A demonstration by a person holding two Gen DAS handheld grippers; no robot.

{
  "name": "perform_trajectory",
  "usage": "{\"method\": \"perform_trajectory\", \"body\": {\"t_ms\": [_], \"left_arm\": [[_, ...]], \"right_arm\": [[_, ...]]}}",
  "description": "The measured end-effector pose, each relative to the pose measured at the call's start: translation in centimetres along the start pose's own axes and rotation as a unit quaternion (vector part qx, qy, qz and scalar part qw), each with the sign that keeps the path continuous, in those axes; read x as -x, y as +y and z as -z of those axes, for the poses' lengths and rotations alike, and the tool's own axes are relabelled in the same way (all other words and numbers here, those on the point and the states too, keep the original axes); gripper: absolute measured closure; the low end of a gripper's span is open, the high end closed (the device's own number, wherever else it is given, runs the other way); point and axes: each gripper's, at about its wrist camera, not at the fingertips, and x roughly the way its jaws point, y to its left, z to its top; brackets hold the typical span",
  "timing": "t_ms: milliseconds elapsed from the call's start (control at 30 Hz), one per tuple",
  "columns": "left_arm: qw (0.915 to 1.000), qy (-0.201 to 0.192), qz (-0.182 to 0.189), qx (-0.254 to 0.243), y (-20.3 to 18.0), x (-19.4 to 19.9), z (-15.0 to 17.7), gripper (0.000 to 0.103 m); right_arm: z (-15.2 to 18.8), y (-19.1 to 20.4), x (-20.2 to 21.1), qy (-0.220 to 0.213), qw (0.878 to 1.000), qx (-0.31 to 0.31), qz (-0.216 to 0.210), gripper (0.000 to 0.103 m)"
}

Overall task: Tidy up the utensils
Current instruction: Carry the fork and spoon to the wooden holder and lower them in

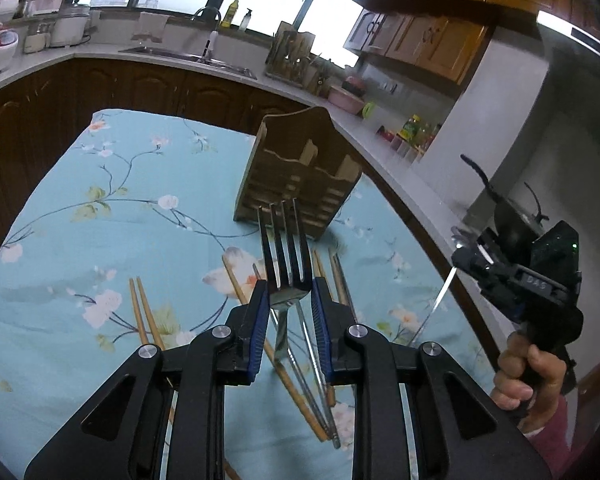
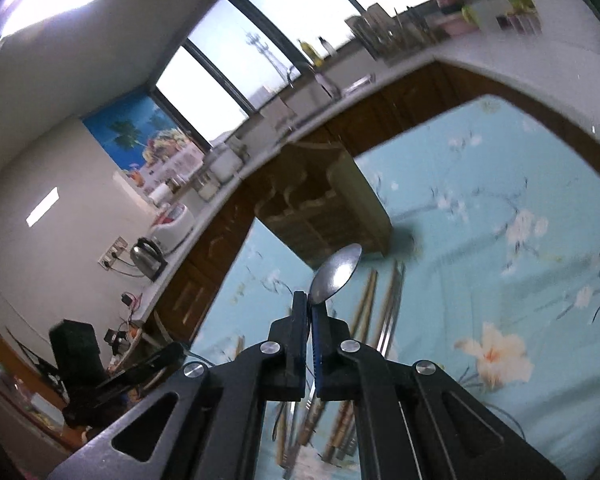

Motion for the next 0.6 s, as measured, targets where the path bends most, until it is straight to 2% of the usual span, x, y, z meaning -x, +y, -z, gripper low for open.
{"method": "perform_trajectory", "body": {"t_ms": [367,600], "left_arm": [[0.9998,-0.020,-0.003,-0.002,0.0,-0.1,-2.3,0.084],[0.9989,-0.045,0.005,-0.009,-0.5,-0.5,-6.8,0.084]], "right_arm": [[-2.4,0.2,0.0,-0.026,1.000,0.006,0.003,0.101],[-5.3,1.5,-0.4,-0.058,0.997,0.032,0.026,0.101]]}}
